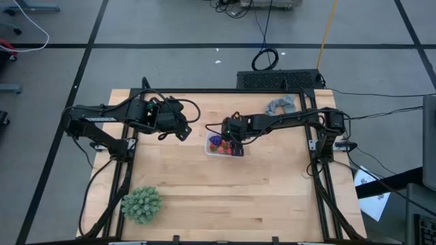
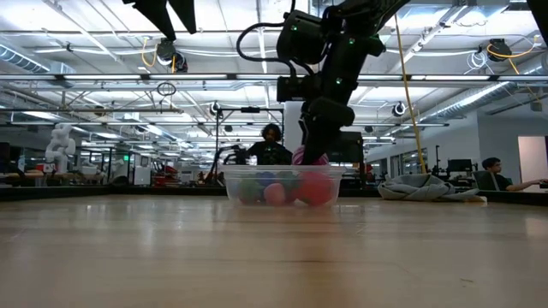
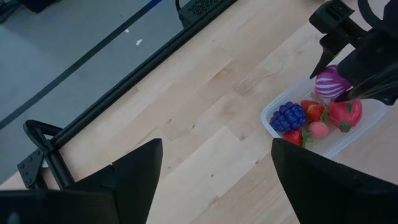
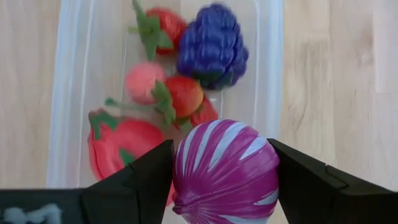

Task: Pick and placing Produce into tupperware
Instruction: Put the onion into the transparent bin

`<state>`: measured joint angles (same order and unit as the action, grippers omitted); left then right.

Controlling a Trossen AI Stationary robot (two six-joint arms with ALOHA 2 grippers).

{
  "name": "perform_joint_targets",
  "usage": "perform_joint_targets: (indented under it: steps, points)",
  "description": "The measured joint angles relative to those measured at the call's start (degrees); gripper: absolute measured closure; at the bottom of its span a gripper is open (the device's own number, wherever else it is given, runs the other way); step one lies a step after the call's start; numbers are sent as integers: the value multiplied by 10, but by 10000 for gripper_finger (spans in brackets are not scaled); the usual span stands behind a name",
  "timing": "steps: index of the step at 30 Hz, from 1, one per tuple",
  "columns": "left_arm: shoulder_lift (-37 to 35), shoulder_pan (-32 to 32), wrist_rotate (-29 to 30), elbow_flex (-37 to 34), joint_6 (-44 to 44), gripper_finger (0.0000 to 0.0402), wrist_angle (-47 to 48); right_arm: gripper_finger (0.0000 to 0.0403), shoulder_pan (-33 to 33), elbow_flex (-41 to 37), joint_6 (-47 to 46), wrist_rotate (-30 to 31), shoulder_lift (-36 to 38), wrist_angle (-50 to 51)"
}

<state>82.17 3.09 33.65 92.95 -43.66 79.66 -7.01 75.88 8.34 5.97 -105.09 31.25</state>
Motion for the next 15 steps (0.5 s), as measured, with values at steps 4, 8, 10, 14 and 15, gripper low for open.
perform_joint_targets:
  steps: [4,8,10,14,15]
  points:
    - [0,0,0,0,0,94,0,167,0,0,0,0,-9,2]
    - [0,0,0,0,0,94,0,167,0,0,6,0,-10,-4]
    - [0,0,0,0,0,94,0,167,2,0,12,0,-9,-6]
    - [0,0,0,0,0,94,0,167,3,0,13,0,-9,-15]
    - [0,0,0,0,0,94,0,167,3,0,13,0,-9,-14]
